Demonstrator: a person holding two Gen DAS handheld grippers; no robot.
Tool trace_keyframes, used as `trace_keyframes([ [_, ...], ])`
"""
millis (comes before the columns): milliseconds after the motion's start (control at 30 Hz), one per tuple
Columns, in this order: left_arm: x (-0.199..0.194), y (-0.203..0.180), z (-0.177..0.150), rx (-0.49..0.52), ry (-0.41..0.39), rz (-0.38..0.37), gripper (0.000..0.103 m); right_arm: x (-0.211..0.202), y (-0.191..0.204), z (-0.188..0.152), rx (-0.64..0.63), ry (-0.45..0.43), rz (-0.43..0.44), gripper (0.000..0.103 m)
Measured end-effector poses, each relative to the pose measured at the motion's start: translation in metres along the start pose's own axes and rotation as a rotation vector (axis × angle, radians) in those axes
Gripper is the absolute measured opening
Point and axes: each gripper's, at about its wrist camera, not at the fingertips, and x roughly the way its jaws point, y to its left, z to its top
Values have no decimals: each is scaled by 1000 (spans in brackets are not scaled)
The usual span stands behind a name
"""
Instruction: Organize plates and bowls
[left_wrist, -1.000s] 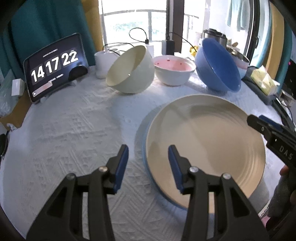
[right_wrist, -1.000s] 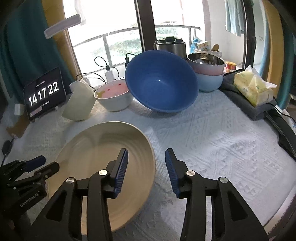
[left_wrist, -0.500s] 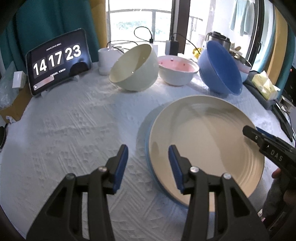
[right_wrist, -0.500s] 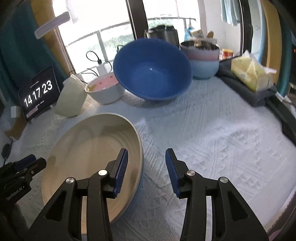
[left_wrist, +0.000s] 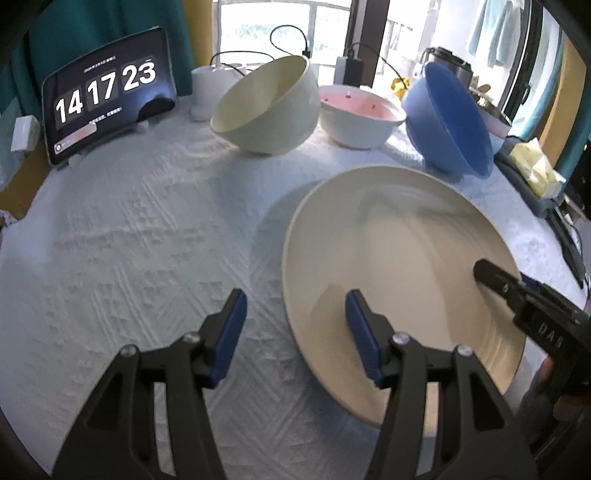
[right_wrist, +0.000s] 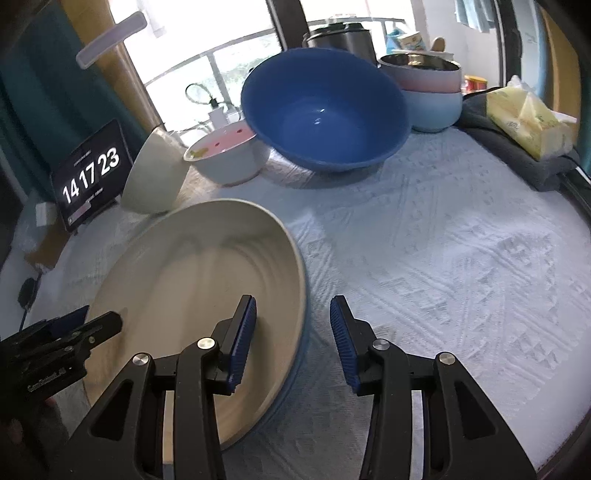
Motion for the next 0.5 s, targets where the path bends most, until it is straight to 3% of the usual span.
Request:
trace_keyframes([
  [233, 1, -13, -2, 53, -13, -53, 56, 3, 4, 2, -22, 12, 27, 43],
  [500, 0, -17, -2, 68, -27, -40, 55, 3, 3, 2, -16, 10, 24, 42],
])
